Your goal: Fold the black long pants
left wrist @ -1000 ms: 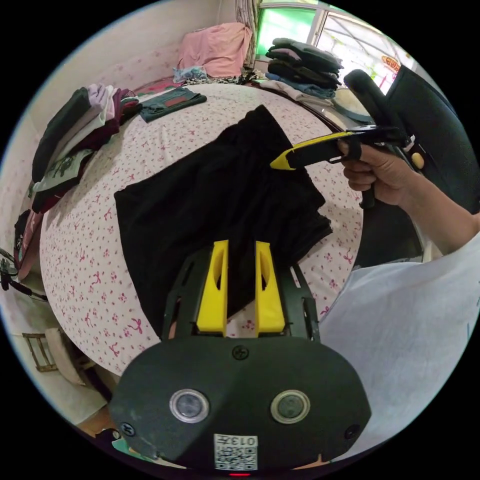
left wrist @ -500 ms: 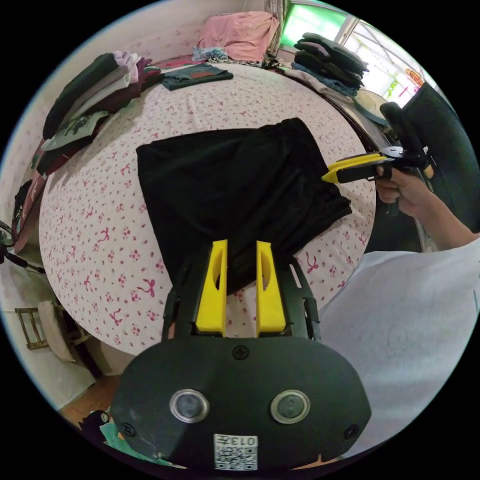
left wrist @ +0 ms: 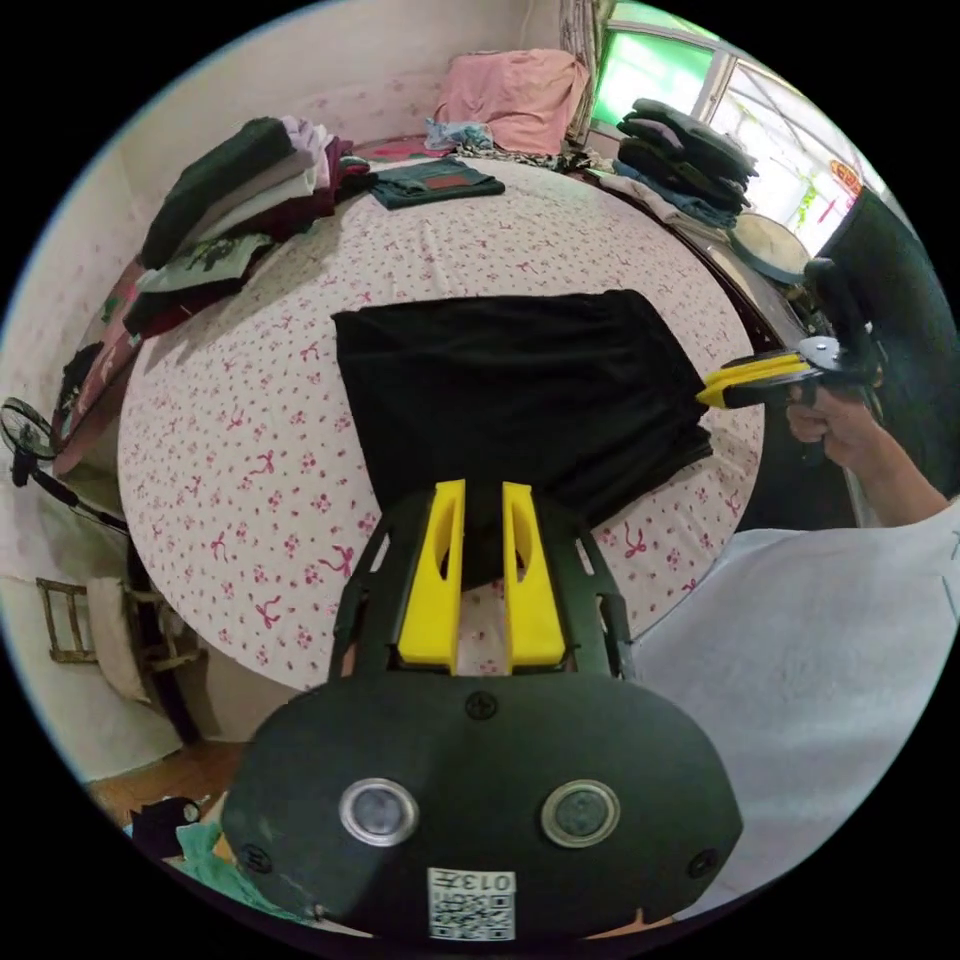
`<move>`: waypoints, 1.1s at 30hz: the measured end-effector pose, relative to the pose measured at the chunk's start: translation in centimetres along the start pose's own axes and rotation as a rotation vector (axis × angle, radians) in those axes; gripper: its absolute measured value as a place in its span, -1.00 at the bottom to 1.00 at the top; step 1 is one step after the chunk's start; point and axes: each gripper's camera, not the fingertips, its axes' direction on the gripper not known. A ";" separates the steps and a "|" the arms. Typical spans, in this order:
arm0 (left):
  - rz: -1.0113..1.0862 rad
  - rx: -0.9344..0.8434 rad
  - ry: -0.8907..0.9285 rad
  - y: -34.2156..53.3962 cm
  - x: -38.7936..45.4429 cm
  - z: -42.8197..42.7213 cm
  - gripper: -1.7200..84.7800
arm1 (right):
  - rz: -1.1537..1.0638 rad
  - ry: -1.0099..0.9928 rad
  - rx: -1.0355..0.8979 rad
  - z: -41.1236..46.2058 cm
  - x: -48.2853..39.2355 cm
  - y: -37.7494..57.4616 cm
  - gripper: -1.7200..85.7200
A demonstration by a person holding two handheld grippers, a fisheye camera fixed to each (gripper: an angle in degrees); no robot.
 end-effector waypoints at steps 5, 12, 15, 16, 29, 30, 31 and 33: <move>0.056 -0.035 -0.097 -2.5 0.1 1.7 -0.84 | -0.125 0.257 0.197 -3.6 -2.9 0.8 -0.91; 0.078 -0.139 -0.161 -4.0 -0.2 6.0 -0.85 | -0.297 0.399 0.266 0.4 -5.6 -0.1 -0.90; 0.092 -0.157 -0.179 -4.6 -0.8 6.5 -0.86 | -0.319 0.471 0.154 3.7 -5.2 -0.5 -0.90; 0.094 -0.158 -0.182 -4.7 -0.9 6.6 -0.86 | -0.357 0.483 0.215 3.9 -5.3 0.2 -0.90; -0.074 0.037 -0.056 -5.8 -10.8 2.6 -0.72 | -0.034 0.386 0.400 -2.2 -0.5 1.5 -0.73; -0.141 0.081 -0.048 -5.5 -13.0 2.0 -0.69 | 0.022 0.342 0.411 -3.0 0.7 1.2 -0.70; -0.167 0.091 -0.031 -5.4 -14.1 2.0 -0.68 | 0.046 0.292 0.404 -3.5 1.7 0.6 -0.69; -0.253 0.066 0.072 -5.5 -18.5 3.8 -0.65 | 0.065 0.242 0.389 -3.6 3.1 -0.6 -0.67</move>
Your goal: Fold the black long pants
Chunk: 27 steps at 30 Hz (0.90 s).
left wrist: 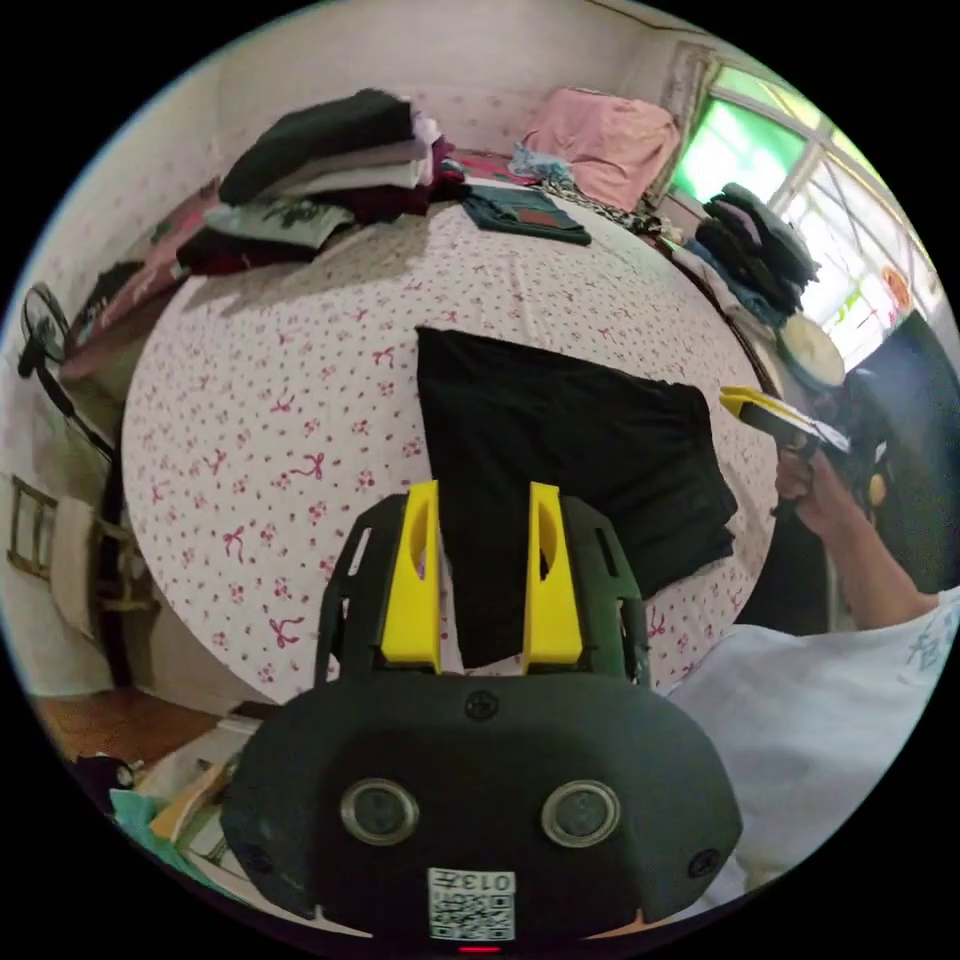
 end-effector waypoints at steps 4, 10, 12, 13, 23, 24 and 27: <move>-0.109 -0.014 0.151 -1.4 -4.9 2.4 -0.60 | 0.031 -0.086 -0.094 2.6 2.3 -2.6 -0.64; -0.090 -0.094 0.217 -3.1 -7.6 6.5 -0.63 | 0.091 -0.152 -0.220 5.2 5.8 -4.2 -0.62; -0.093 -0.100 0.219 -3.6 -8.4 7.4 -0.67 | 0.116 -0.181 -0.232 5.4 6.7 -4.3 -0.62; -0.090 -0.108 0.221 -3.7 -8.5 7.7 -0.69 | 0.116 -0.188 -0.226 5.3 7.0 -4.4 -0.63; 0.100 -0.099 0.143 -4.5 -6.2 11.0 -0.81 | -0.159 -0.050 -0.190 2.5 4.8 -4.8 -0.71; 0.122 -0.084 0.118 -4.2 -5.8 11.5 -0.81 | -0.194 -0.018 -0.179 2.2 4.4 -4.6 -0.71; 0.068 -0.128 0.121 -4.0 -6.5 14.9 -0.75 | -0.104 -0.056 -0.189 2.5 5.9 -4.4 -0.67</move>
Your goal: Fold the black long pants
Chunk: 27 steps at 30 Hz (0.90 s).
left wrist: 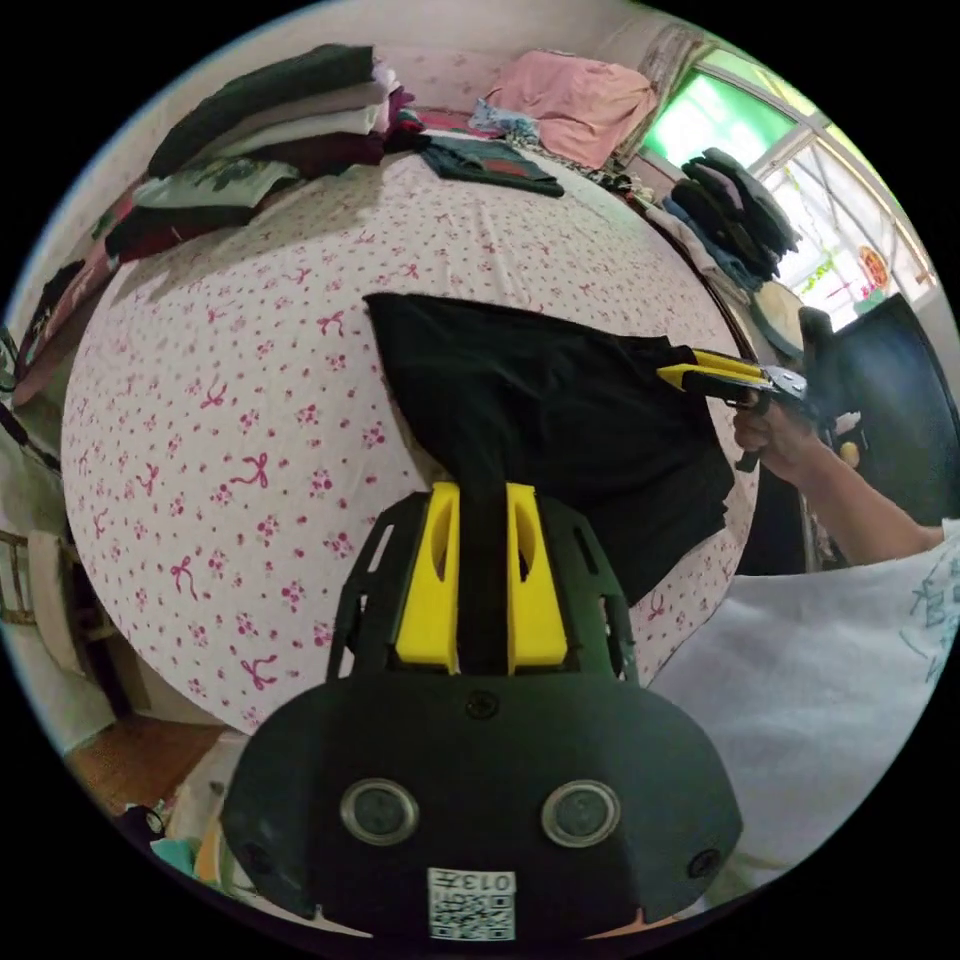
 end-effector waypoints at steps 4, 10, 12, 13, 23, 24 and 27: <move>-0.082 -0.013 0.154 -0.4 -2.7 3.5 -0.73 | 0.114 -0.153 -0.033 0.4 2.8 0.2 -0.68; -0.088 -0.010 0.172 -0.3 -3.0 7.8 -0.82 | -0.008 -0.031 -0.048 -1.7 0.4 0.5 -0.77; -0.060 0.066 0.176 0.2 -1.7 8.0 -0.83 | -0.069 0.044 -0.040 -3.0 -1.1 0.9 -0.77; -0.049 0.087 0.177 0.3 -1.3 7.9 -0.83 | -0.107 0.084 -0.018 -4.1 -2.0 1.2 -0.78; 0.146 0.328 0.259 -5.6 8.5 11.8 -0.83 | -0.184 0.300 0.148 -16.9 1.0 3.7 -0.78; 0.178 0.354 0.278 -7.3 10.4 13.0 -0.83 | -0.182 0.331 0.168 -19.0 2.5 3.8 -0.78; 0.266 0.412 0.334 -12.5 16.2 16.3 -0.82 | -0.180 0.420 0.210 -24.6 7.0 4.1 -0.78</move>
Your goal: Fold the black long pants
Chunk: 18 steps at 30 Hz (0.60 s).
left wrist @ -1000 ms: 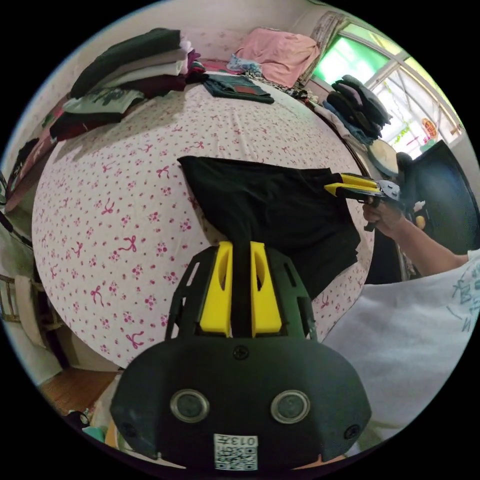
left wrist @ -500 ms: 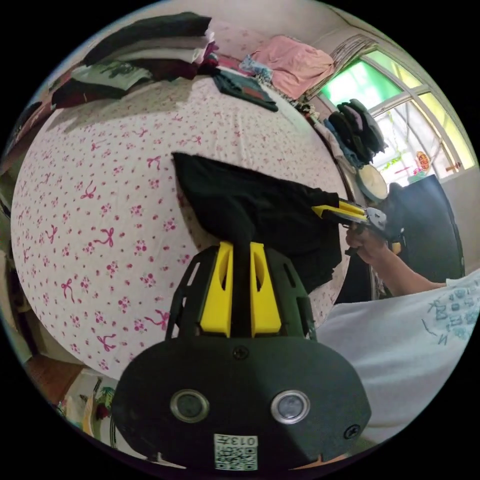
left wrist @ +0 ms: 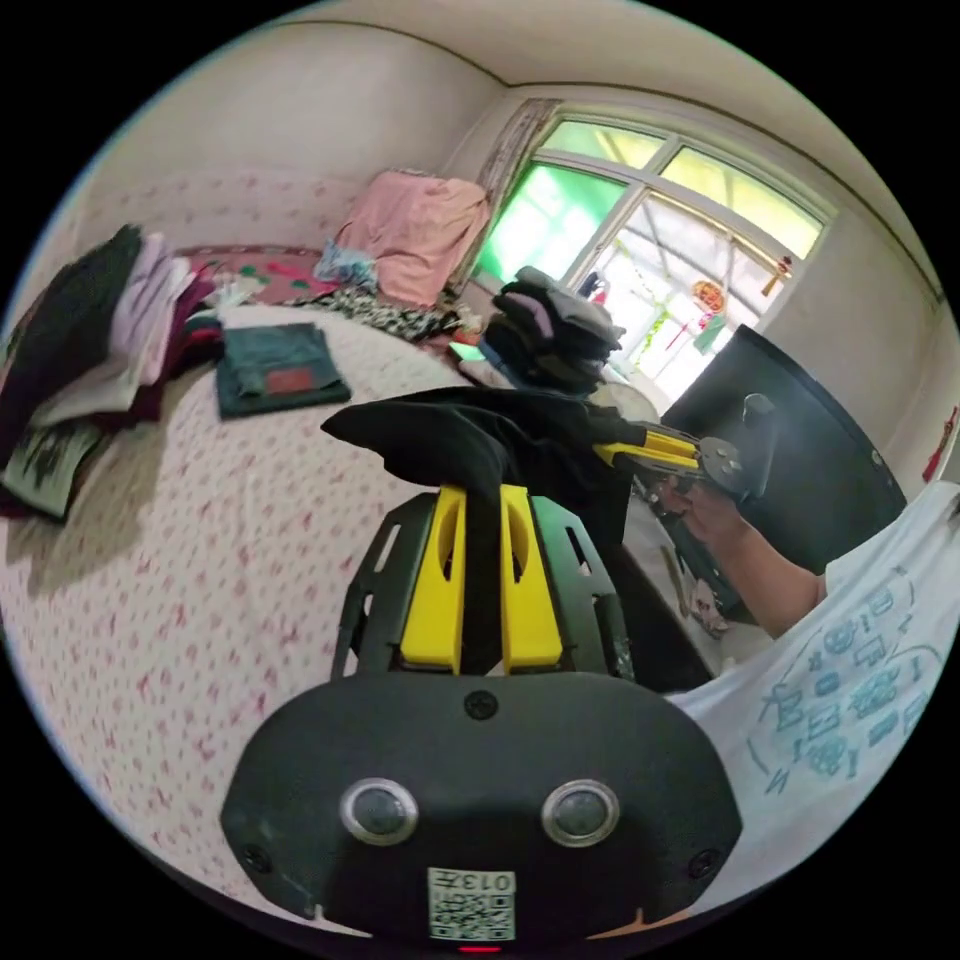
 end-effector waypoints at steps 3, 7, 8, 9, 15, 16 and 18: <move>0.095 0.053 0.052 -5.1 3.8 8.0 -0.82 | -0.027 0.122 0.032 -3.3 7.4 0.6 -0.78; 0.236 0.124 0.076 -12.3 9.3 17.5 -0.82 | -0.049 0.255 0.102 -8.3 19.6 1.2 -0.78; 0.277 0.148 0.089 -14.9 11.0 20.7 -0.82 | -0.050 0.273 0.112 -9.0 21.3 1.1 -0.78; 0.308 0.168 0.105 -17.6 12.6 23.7 -0.83 | -0.043 0.306 0.127 -10.5 24.9 0.9 -0.78; 0.504 0.264 0.067 -29.1 19.7 36.0 -0.82 | -0.027 0.485 0.156 -15.6 40.0 -1.6 -0.77; 0.507 0.262 0.063 -30.1 19.9 37.2 -0.82 | -0.008 0.484 0.139 -15.7 42.9 -2.2 -0.77; 0.499 0.257 0.063 -33.5 19.9 42.2 -0.82 | 0.026 0.458 0.115 -15.4 47.1 -3.0 -0.77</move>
